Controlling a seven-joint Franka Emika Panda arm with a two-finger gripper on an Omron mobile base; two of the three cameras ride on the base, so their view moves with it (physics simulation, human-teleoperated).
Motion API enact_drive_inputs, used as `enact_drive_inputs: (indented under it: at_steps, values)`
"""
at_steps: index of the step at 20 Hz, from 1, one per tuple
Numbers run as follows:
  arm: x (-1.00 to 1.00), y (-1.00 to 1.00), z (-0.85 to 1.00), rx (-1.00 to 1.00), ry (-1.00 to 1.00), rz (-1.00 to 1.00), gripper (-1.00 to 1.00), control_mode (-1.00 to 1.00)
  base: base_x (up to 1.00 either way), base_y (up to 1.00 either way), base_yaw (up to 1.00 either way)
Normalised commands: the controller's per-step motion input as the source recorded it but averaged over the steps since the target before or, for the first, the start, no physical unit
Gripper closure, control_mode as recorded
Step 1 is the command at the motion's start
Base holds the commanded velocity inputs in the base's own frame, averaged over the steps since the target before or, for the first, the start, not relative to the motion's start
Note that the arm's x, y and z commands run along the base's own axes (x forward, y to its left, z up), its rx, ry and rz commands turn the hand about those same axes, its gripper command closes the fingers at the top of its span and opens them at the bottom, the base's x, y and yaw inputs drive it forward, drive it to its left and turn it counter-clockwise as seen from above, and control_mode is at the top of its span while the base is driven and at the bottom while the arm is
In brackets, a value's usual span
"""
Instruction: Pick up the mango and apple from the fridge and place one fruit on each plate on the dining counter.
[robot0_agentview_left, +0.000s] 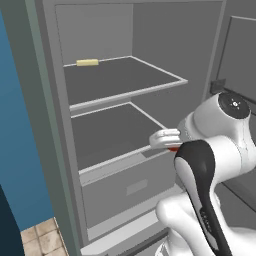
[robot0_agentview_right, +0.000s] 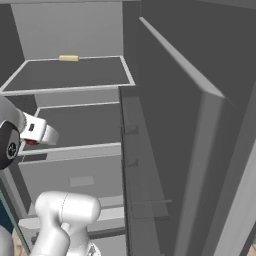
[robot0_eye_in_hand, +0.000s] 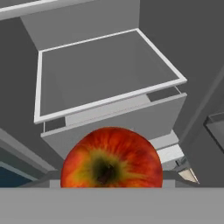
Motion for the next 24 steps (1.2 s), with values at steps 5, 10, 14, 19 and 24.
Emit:
enact_drive_inputs:
  at_steps: [5,10,14,19,24]
  values:
    - [-0.03,0.0,0.0,0.0,0.0,0.0,1.0,1.0,-0.08,0.0,0.0]
    - [0.0,0.0,0.0,0.0,0.0,0.0,1.0,1.0,-0.91,0.0,-0.08]
    - [0.0,0.0,0.0,0.0,0.0,0.0,1.0,1.0,-1.0,-0.11,-0.14]
    - [0.0,0.0,0.0,0.0,0.0,0.0,1.0,1.0,-1.0,-0.35,-0.14]
    - [0.0,0.0,0.0,0.0,0.0,0.0,1.0,1.0,-1.0,-0.16,-0.03]
